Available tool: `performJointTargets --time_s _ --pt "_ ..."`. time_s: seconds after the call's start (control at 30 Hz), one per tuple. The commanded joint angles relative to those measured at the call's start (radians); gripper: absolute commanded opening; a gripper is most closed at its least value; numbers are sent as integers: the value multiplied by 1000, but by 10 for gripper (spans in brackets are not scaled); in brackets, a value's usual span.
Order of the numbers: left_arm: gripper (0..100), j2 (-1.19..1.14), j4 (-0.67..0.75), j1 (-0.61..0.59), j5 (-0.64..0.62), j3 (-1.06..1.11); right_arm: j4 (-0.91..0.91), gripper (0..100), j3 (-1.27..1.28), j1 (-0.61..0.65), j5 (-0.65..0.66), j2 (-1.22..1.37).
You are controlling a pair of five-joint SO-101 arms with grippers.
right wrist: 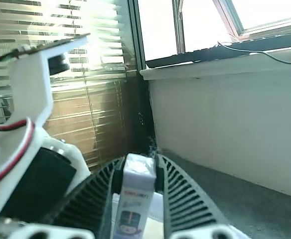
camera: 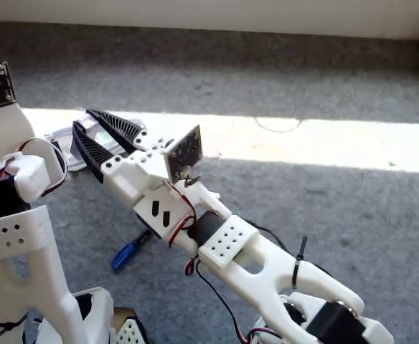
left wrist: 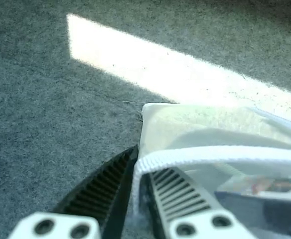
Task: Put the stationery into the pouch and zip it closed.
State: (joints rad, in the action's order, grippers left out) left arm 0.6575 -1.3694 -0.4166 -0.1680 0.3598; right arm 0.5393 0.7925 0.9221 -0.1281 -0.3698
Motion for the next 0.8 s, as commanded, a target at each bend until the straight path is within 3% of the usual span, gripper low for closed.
performJointTargets --time_s 0.0,0.37,0.6,0.77 --pt "6 -1 0 5 -5 15 31 4 -73 7 81 8" --pt "6 -1 5 8 -5 15 25 5 -73 10 126 12" --pt "6 -1 6 5 -5 15 -45 170 -79 13 124 10" --pt "6 -1 6 7 -5 15 -101 170 -74 15 123 -67"
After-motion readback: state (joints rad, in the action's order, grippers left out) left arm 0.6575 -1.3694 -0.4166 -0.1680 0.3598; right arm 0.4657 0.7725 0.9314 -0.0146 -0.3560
